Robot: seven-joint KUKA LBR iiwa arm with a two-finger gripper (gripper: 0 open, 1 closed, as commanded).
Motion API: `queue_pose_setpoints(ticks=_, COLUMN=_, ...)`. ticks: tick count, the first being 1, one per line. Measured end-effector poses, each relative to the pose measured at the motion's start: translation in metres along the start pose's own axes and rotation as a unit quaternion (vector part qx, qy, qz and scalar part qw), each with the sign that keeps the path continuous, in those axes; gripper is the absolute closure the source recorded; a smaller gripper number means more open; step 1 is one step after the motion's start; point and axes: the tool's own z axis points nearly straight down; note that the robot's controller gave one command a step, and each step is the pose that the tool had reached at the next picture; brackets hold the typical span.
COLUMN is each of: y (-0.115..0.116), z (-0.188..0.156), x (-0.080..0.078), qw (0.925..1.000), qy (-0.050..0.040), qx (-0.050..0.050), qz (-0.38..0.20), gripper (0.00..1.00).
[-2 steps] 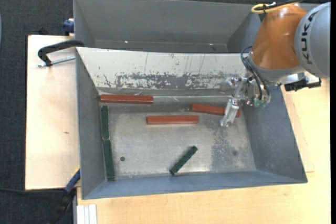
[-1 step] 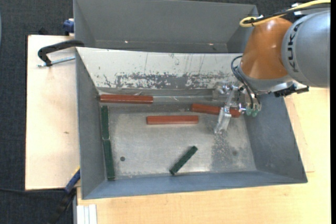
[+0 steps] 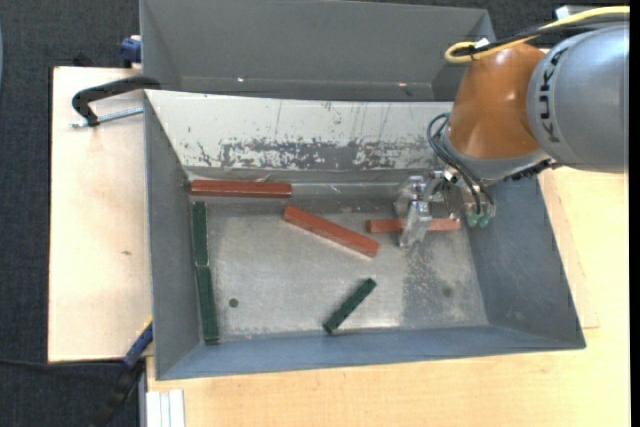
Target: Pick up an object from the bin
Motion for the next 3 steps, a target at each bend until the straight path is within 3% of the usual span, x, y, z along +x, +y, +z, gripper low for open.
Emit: queue_pose_setpoints(ticks=3, y=0.0004, z=-0.0082, x=0.0008, qw=1.0000, qy=0.0008, qx=0.000, qz=0.000, gripper=1.00)
